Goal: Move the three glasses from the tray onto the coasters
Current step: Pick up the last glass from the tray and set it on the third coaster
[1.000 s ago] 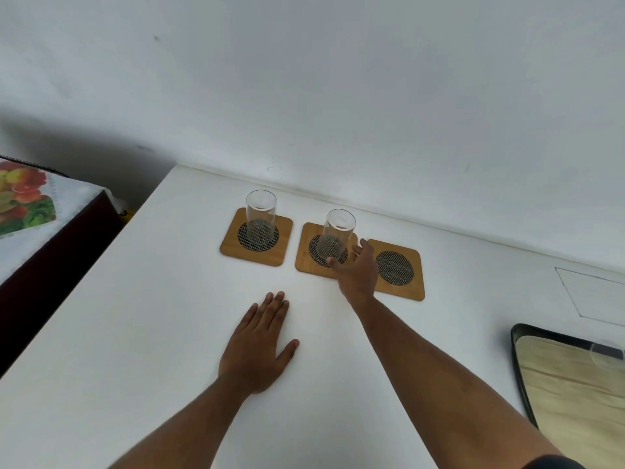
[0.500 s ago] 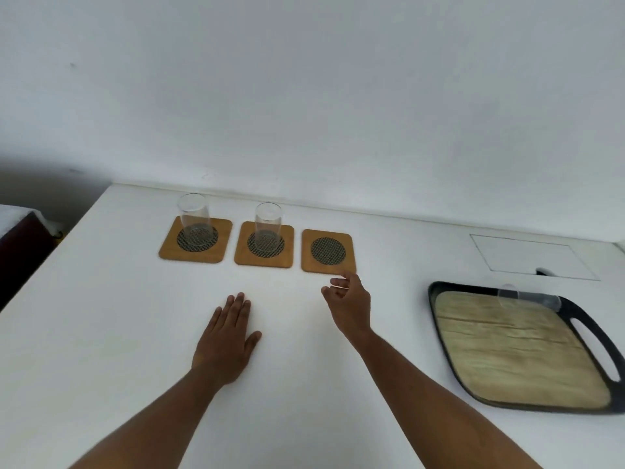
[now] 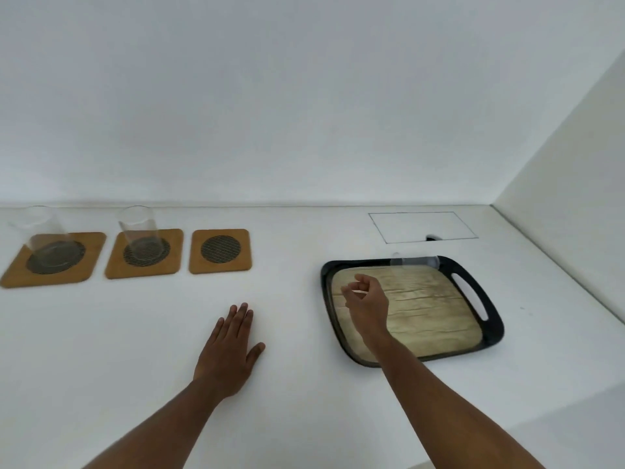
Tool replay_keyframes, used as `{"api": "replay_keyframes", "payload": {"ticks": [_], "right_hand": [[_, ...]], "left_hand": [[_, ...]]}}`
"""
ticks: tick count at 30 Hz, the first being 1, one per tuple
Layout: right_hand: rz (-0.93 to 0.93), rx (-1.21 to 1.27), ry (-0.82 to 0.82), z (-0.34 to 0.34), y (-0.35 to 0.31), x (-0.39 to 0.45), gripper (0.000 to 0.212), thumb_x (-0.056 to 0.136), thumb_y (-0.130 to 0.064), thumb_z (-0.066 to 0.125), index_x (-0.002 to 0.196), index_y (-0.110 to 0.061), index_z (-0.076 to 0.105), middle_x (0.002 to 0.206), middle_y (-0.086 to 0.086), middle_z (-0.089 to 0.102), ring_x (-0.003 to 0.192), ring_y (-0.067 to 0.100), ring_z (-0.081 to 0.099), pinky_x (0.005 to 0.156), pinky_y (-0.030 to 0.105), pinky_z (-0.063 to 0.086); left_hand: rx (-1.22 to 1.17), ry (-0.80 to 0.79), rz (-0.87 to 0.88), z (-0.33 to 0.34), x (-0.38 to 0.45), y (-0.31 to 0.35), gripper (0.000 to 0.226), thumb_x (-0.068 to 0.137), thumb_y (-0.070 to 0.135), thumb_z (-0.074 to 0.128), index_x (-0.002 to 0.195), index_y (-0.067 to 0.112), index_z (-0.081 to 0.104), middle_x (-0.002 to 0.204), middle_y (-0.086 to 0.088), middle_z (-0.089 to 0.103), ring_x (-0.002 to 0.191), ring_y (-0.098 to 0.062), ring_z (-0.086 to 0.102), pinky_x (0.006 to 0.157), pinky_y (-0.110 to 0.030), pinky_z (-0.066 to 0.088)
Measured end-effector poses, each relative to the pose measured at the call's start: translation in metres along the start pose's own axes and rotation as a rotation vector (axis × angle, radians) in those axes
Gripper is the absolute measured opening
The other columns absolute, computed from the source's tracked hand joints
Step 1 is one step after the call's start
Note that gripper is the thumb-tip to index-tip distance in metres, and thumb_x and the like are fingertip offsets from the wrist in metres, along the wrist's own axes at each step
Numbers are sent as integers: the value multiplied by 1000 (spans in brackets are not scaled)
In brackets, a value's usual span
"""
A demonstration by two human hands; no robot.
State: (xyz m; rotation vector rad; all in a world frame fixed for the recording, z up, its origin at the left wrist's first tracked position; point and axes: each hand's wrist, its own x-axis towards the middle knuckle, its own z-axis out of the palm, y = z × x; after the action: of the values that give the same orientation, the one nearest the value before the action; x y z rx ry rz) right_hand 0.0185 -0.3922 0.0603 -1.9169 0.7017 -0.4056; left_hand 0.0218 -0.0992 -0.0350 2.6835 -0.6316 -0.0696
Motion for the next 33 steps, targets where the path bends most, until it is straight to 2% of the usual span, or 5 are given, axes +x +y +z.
{"api": "replay_keyframes", "payload": {"ticks": [4, 13, 20, 26, 33], "right_hand": [[165, 32, 63, -43, 17, 49, 36, 88, -30, 77, 120, -17, 66, 91, -1, 75, 80, 17, 75, 82, 50, 65], [613, 349, -5, -89, 33, 133, 61, 76, -56, 87, 106, -8, 63, 81, 10, 68, 60, 17, 63, 49, 27, 52], [694, 184, -42, -88, 15, 166, 72, 76, -80, 70, 98, -13, 60, 77, 5, 58, 61, 15, 57, 48, 25, 42], [627, 95, -76, -95, -6, 162, 61, 83, -75, 69, 78, -29, 30, 83, 12, 61, 79, 24, 66, 59, 26, 43], [702, 70, -87, -91, 6, 173, 78, 74, -77, 73, 100, -4, 60, 87, 16, 73, 62, 22, 67, 49, 25, 45]], "left_hand": [[-9, 18, 10, 18, 13, 21, 90, 96, 70, 0, 160, 10, 19, 168, -4, 16, 155, -18, 7, 121, -25, -9], [57, 82, -23, 23, 9, 26, 74, 101, 57, 25, 161, 15, 17, 170, -1, 15, 157, -16, 5, 125, -38, 8], [56, 84, -36, 19, 11, 29, 73, 100, 55, 29, 161, 15, 20, 170, -1, 17, 157, -15, 6, 124, -40, 12], [52, 98, -38, 17, 10, 30, 73, 100, 54, 32, 160, 15, 21, 169, -1, 20, 156, -15, 9, 124, -42, 15], [58, 102, -39, 17, 10, 31, 72, 99, 54, 34, 160, 15, 24, 169, -1, 22, 156, -15, 11, 124, -41, 16]]}}
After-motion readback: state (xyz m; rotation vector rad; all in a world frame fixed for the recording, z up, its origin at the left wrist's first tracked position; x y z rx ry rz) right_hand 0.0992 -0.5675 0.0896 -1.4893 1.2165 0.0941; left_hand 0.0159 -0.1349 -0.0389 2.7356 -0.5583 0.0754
